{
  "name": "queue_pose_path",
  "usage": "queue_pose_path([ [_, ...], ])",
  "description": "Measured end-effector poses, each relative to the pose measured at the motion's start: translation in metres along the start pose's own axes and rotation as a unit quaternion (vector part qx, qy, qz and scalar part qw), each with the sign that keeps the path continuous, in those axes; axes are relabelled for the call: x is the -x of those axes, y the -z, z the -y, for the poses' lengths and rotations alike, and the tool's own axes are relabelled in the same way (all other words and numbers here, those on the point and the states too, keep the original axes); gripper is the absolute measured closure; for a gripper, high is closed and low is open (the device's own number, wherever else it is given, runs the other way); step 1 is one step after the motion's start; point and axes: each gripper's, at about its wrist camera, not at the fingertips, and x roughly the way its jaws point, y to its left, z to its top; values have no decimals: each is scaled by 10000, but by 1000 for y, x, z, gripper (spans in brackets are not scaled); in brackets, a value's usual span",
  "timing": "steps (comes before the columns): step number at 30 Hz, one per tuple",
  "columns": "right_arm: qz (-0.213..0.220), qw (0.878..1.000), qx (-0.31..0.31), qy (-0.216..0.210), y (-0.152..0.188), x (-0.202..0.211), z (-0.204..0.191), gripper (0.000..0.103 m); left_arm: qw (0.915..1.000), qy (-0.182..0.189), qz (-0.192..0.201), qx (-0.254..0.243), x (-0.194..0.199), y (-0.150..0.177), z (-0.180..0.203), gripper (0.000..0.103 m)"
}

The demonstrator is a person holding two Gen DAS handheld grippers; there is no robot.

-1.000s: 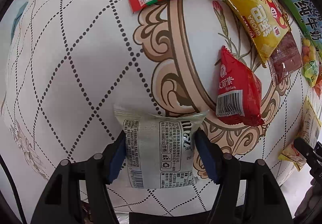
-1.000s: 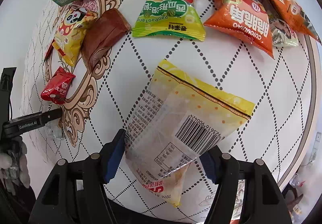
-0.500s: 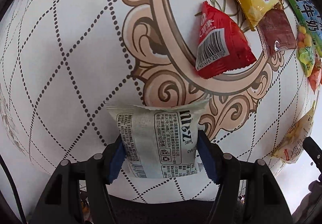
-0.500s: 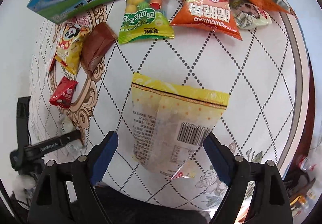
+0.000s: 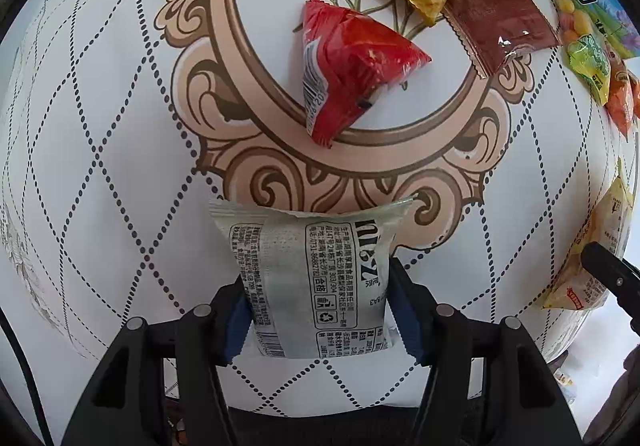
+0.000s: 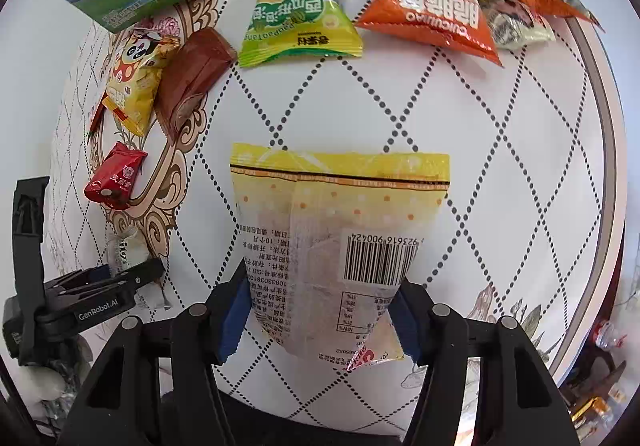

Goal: Organize snacks
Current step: 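Carry both bags into the cardboard box and open both tools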

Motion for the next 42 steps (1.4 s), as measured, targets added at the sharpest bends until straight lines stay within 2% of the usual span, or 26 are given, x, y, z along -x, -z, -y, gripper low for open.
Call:
queue_pose_path([
  [2, -45, 9999, -86, -97, 2, 0, 3, 38, 9999, -15, 100, 61, -2, 7, 3, 44],
  [4, -72, 9999, -98, -86, 4, -5, 6, 38, 9998, -54, 202, -4, 12, 4, 14, 55],
  [10, 156, 9994, -167, -268, 5, -4, 9, 48, 9979, -64, 512, -398, 47, 12, 43, 56],
  [16, 392, 9977, -69, -541, -5, 29, 13, 50, 9930, 293, 891, -715, 100, 4, 82, 56],
  [21, 733, 9936, 24, -864, -23, 80, 15, 50, 9846, 586, 1312, -996, 160, -17, 112, 56],
  [25, 1203, 9871, 147, -1045, -52, 137, 20, 50, 9779, 807, 1562, -1131, 221, -69, 118, 56],
  [27, 1393, 9841, 203, -1087, -70, 160, 20, 50, 9749, 852, 1692, -1167, 238, -94, 120, 56],
  [32, 1775, 9770, 232, -1156, -134, 201, 21, 50, 9743, 649, 1764, -1238, 265, -166, 127, 56],
  [35, 1765, 9759, 235, -1261, -181, 205, 14, 50, 9795, 373, 1501, -1287, 257, -214, 127, 56],
  [37, 1677, 9769, 265, -1294, -212, 199, 4, 50, 9848, 262, 1159, -1267, 244, -249, 123, 56],
  [39, 1553, 9789, 332, -1284, -240, 189, -7, 50, 9891, 194, 846, -1188, 229, -276, 117, 56],
  [42, 1228, 9832, 397, -1292, -273, 164, -25, 50, 9923, -11, 594, -1086, 214, -307, 109, 56],
])
